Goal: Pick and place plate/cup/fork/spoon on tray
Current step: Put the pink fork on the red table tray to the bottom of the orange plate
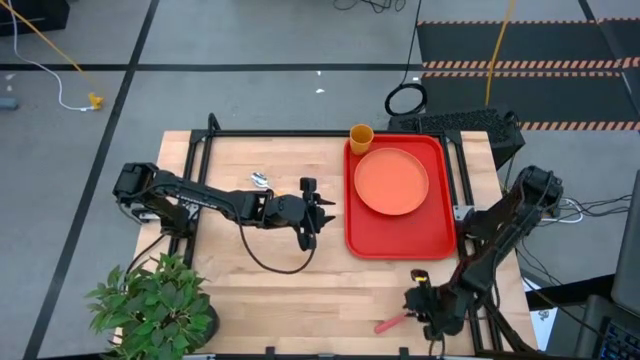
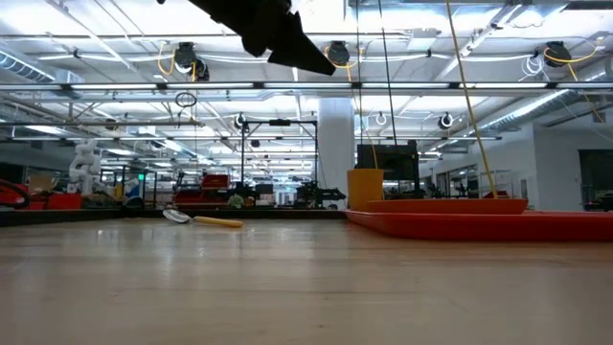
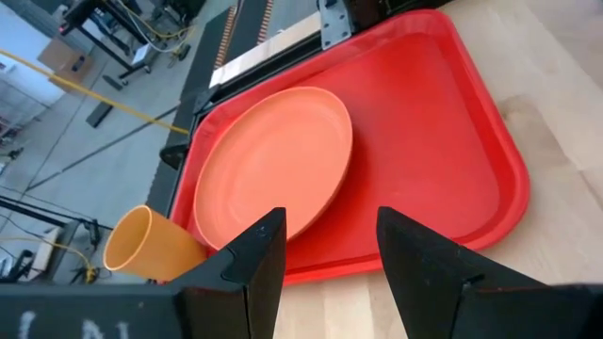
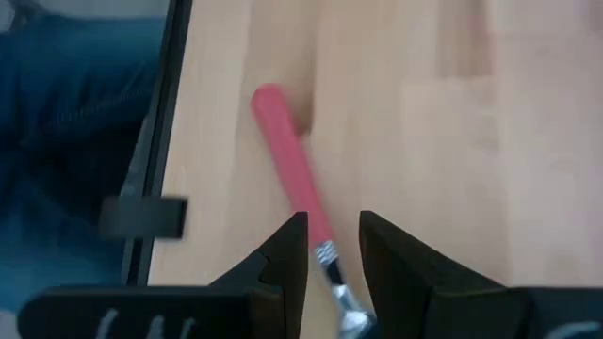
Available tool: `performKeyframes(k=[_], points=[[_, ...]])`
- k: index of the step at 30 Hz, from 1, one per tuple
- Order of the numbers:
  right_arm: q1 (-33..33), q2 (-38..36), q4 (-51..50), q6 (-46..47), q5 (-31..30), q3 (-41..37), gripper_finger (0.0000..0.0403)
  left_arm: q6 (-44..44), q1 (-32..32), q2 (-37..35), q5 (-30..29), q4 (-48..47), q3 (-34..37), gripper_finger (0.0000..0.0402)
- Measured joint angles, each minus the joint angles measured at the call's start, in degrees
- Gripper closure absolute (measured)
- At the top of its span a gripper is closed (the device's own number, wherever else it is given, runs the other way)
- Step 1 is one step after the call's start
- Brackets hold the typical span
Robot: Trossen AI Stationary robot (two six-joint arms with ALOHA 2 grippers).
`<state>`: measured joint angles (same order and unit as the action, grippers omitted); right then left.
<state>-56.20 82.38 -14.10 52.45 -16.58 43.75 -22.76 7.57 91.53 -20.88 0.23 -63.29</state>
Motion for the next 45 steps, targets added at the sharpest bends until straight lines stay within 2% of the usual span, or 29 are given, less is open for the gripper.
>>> performKeyframes(k=[4, 11, 19, 25, 29, 36, 40, 45], points=[[-2.5, 3.4, 2.8, -3.1, -0.3, 0.0, 0.0312, 1.5, 0.4, 0.0, 0.0, 0.0, 0.0, 0.0231], [-3.5, 6.6, 4.7, -8.6, -4.6, 0.0, 0.0310, 3.2, 1.2, 0.0, -0.1, -0.4, 0.0, 0.0231], [-3.5, 6.6, 4.5, -11.2, -4.6, -0.4, 0.0285, 3.8, 1.7, 0.0, -0.1, -1.7, 0.0, 0.0231], [-3.5, 6.6, 6.7, -11.3, -2.8, -4.3, 0.0277, 3.8, 1.7, 0.0, -0.1, -1.8, 0.0, 0.0231], [-3.5, 6.4, 9.1, -11.7, -1.8, -6.0, 0.0301, 3.8, 1.7, 0.0, -0.1, -1.8, 0.0, 0.0231], [-3.2, 6.0, 9.7, -13.3, -2.0, -6.4, 0.0389, 3.5, 1.6, 0.0, -0.1, -1.3, 0.0, 0.0231], [-2.6, 4.6, 9.7, -12.9, -2.5, -5.6, 0.0386, 3.5, 1.6, 0.0, -0.1, 0.0, 0.0, 0.0231], [-2.3, 1.1, 10.2, -18.7, -9.3, -3.1, 0.0393, 3.5, 1.6, 0.0, -0.1, 0.7, 0.0, 0.0231]])
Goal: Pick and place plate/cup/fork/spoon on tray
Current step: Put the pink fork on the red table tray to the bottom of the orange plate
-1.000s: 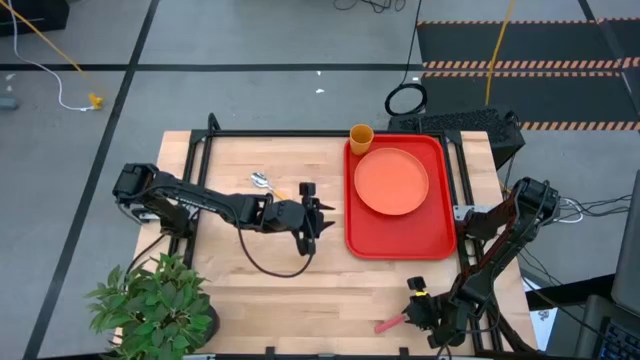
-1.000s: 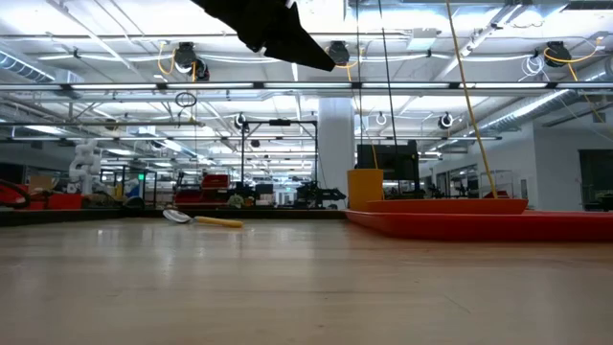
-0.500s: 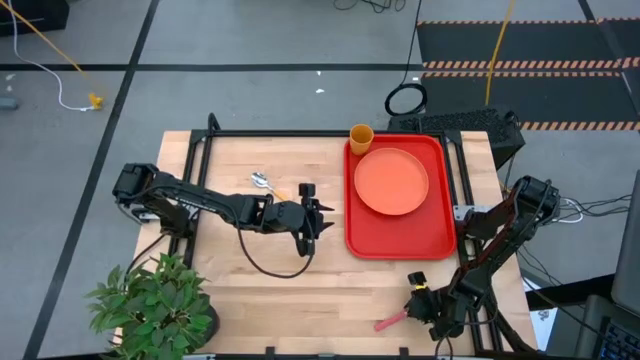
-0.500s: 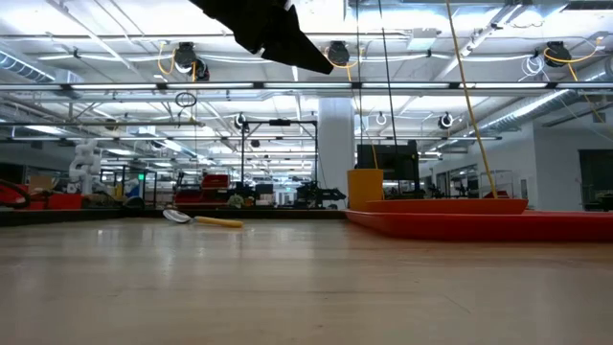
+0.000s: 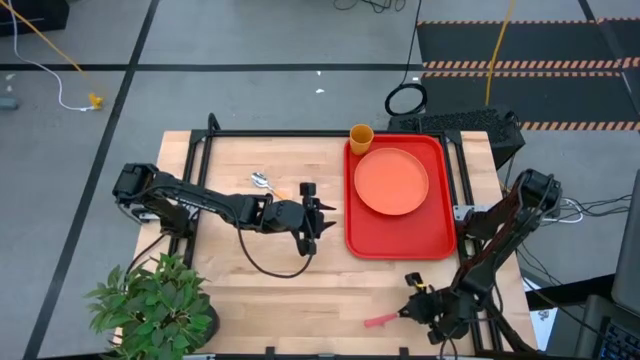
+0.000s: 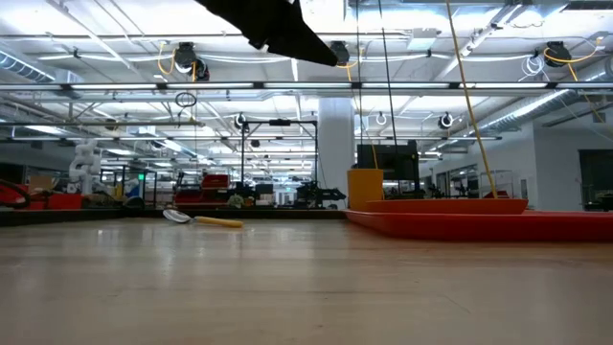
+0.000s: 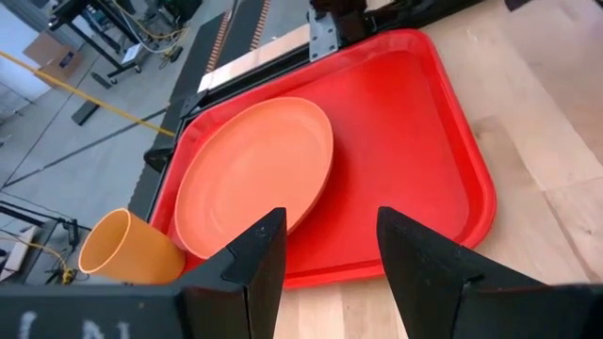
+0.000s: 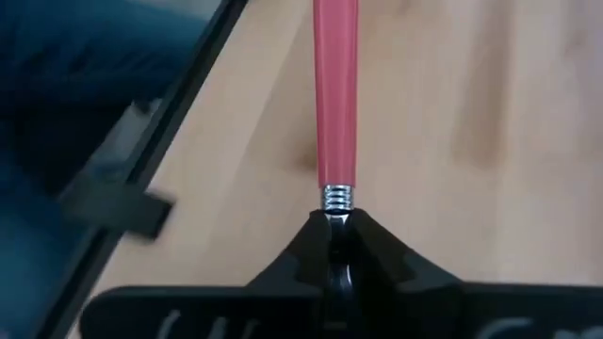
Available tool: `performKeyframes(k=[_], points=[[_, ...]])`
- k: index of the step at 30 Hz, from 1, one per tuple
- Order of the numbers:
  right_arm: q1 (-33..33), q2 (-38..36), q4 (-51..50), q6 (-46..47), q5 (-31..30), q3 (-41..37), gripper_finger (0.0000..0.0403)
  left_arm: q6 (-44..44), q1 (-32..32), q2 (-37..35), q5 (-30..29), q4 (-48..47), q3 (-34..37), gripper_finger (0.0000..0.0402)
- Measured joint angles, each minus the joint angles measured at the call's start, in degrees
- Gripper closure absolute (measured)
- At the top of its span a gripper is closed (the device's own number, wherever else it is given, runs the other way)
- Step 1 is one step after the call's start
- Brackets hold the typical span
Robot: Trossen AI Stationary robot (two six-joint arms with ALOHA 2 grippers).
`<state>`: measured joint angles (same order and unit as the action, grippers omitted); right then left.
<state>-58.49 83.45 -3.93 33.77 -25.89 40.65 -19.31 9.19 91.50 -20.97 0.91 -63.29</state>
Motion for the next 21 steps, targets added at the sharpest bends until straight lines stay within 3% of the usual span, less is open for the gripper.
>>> performKeyframes(k=[3, 8, 12, 16, 21], points=[[0.4, -3.3, -0.2, -4.2, -6.9, 0.8, 0.0397, 0.0, 0.0, 0.0, 0.0, 1.0, 0.0, 0.0231], [1.9, -11.1, 0.9, -10.5, -24.2, 1.0, 0.0394, -0.2, 0.0, 0.0, 0.0, 4.4, 0.0, 0.0231], [3.6, -16.6, 8.1, -19.1, -36.7, 1.0, 0.0394, -0.7, 0.0, 0.0, 0.7, 7.7, 0.0, 0.0231], [6.0, -18.6, 18.7, -31.4, -41.6, 1.0, 0.0393, 1.5, 0.1, 0.0, 3.9, 11.1, 0.0, 0.0231], [10.1, -18.6, 33.3, -45.4, -42.0, 1.0, 0.0393, 1.2, 1.0, 0.0, 6.0, 16.3, 0.0, 0.0231]])
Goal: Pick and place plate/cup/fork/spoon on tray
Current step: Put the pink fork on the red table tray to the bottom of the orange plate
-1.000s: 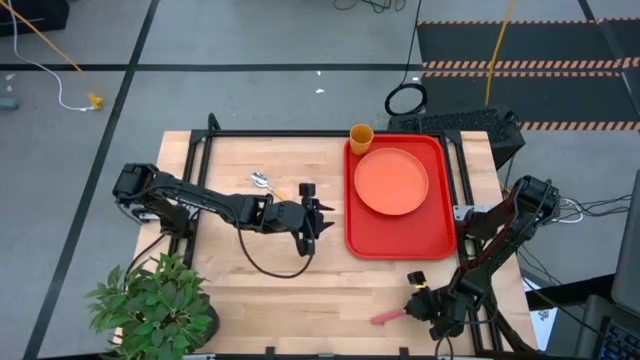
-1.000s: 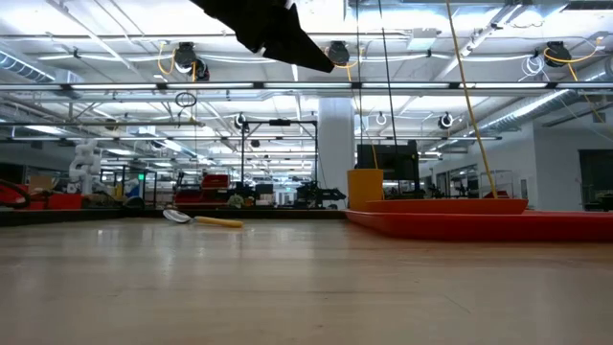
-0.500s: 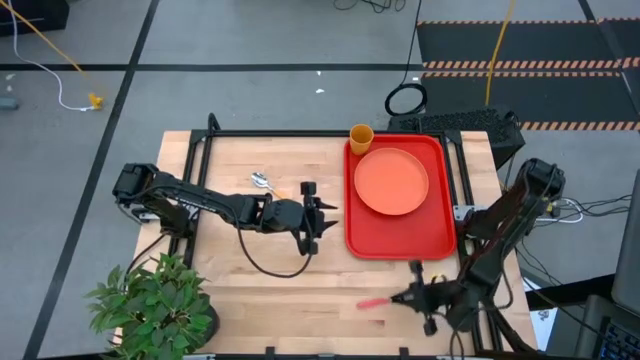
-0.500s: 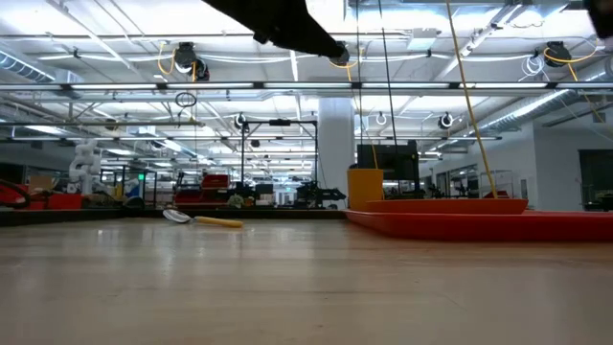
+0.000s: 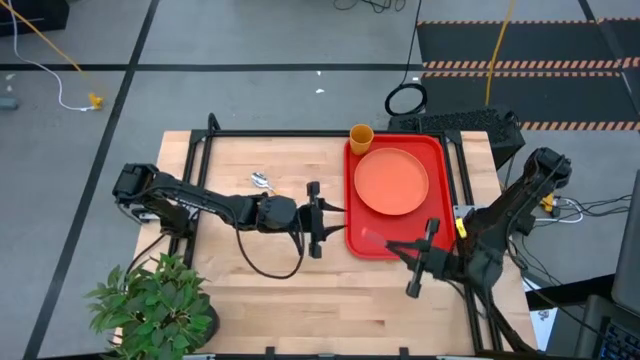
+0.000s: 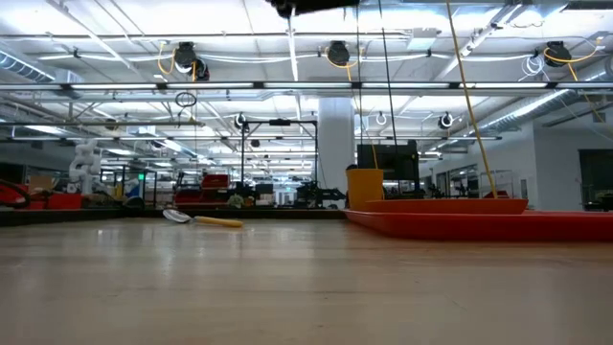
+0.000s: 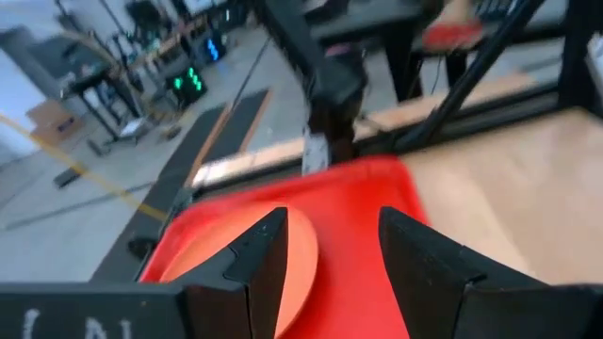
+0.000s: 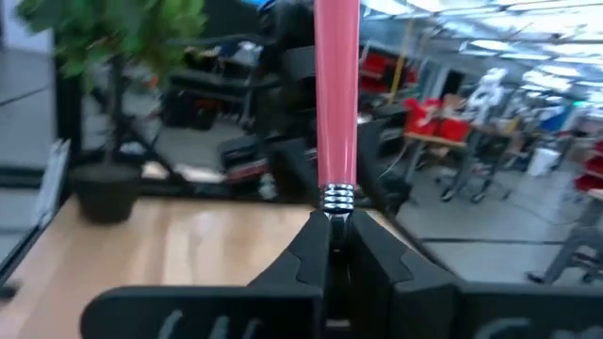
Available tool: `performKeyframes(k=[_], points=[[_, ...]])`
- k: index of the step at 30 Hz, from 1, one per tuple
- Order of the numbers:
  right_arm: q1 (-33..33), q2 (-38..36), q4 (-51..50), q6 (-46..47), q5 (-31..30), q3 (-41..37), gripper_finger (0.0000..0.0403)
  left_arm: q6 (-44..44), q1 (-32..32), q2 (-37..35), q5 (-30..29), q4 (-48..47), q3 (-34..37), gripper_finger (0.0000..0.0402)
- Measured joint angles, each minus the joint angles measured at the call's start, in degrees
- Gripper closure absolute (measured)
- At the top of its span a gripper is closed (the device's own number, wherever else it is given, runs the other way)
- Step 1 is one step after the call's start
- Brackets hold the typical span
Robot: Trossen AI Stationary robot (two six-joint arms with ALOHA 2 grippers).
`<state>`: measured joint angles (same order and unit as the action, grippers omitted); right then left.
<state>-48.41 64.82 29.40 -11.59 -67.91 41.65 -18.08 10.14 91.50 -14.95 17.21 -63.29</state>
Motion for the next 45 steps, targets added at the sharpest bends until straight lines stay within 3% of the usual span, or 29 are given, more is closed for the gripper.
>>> performKeyframes(k=[4, 9, 14, 18, 24, 31, 41, 45], points=[[3.3, 0.0, 7.3, -6.4, 3.4, 0.0, 0.0393, 0.3, 1.0, 0.6, 4.2, 3.6, 0.0, 0.0214], [6.2, 1.5, 12.4, -10.0, 10.5, 0.0, 0.0397, -1.5, 3.2, 3.5, 5.3, 11.2, -0.1, 0.0155], [6.4, 2.4, 14.6, -13.4, 10.8, 0.0, 0.0397, -1.7, 4.1, 7.8, 4.9, 18.3, -2.1, 0.0105], [6.8, 2.6, 16.7, -16.0, 10.3, 0.0, 0.0397, -1.5, 4.7, 13.5, 3.8, 17.6, -7.4, 0.0095], [6.8, 2.6, 16.5, -18.2, 9.4, 0.0, 0.0397, -1.5, 5.5, 18.7, -4.6, 17.1, -13.5, 0.0114], [6.8, 3.2, 15.4, -18.7, 9.5, 0.0, 0.0397, 9.4, 5.4, 21.1, -3.3, 17.4, -17.2, 0.0147], [8.1, 5.9, 17.8, -18.0, 9.7, 0.0, 0.0396, 12.6, 5.0, 21.7, -3.1, 20.4, -17.4, 0.0195], [8.6, 6.8, 18.8, -18.0, 9.7, 0.0, 0.0395, 11.1, 4.6, 21.7, -3.1, 19.6, -17.4, 0.0234]])
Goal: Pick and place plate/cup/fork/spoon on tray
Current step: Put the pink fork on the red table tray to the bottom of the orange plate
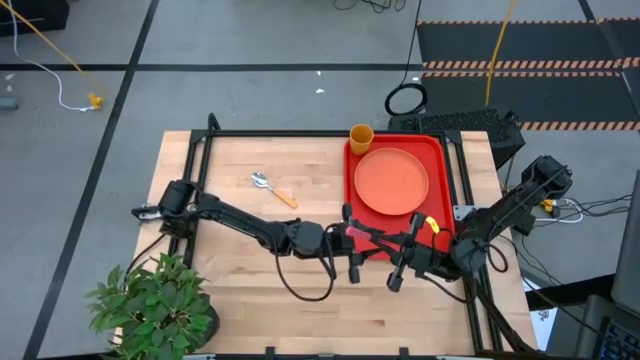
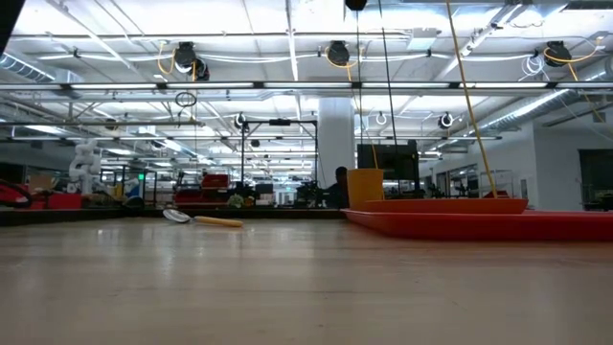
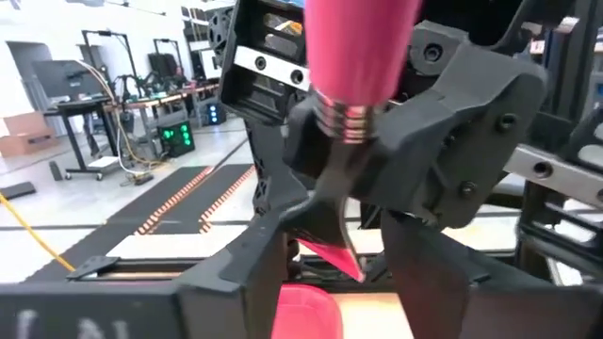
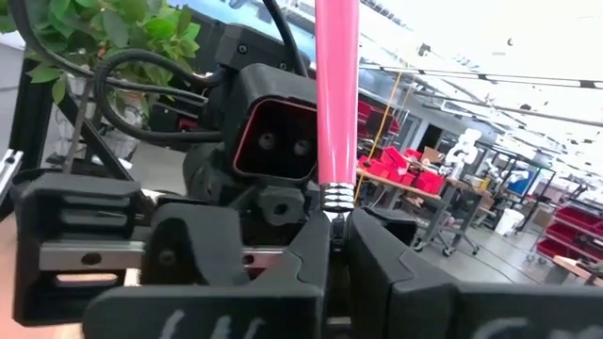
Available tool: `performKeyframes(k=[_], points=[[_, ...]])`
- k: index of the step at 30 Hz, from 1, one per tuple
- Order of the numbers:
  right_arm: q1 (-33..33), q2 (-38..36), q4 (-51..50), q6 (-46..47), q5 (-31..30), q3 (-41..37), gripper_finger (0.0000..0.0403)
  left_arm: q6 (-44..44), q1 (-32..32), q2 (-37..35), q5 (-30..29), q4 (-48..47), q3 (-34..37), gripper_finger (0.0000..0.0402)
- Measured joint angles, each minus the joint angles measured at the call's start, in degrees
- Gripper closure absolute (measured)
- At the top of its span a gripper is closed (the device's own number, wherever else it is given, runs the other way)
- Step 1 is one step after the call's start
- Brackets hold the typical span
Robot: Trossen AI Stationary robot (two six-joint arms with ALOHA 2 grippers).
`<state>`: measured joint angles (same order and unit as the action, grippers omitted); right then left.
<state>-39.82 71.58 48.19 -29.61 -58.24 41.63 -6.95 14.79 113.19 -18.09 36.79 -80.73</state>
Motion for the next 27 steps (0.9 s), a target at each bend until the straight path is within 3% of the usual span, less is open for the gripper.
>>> performKeyframes(k=[10, 15, 20, 27], points=[[-1.2, 0.1, -1.3, -0.7, -1.9, 0.0, 0.0395, -0.1, -1.9, -0.2, 1.8, -4.5, 0.0, 0.0387], [-5.8, -0.4, -1.2, -2.7, -9.9, 0.0, 0.0375, -2.8, -2.2, -2.6, 1.9, -11.5, 0.0, 0.0392], [-9.6, -1.9, -0.6, -4.7, -20.1, 0.0, 0.0324, -2.7, -2.7, -7.7, 2.0, -26.5, 0.1, 0.0395], [-10.9, -1.9, 0.8, -3.1, -24.9, 1.0, 0.0245, 3.7, -5.4, -11.3, -3.1, -49.0, 0.0, 0.0395]])
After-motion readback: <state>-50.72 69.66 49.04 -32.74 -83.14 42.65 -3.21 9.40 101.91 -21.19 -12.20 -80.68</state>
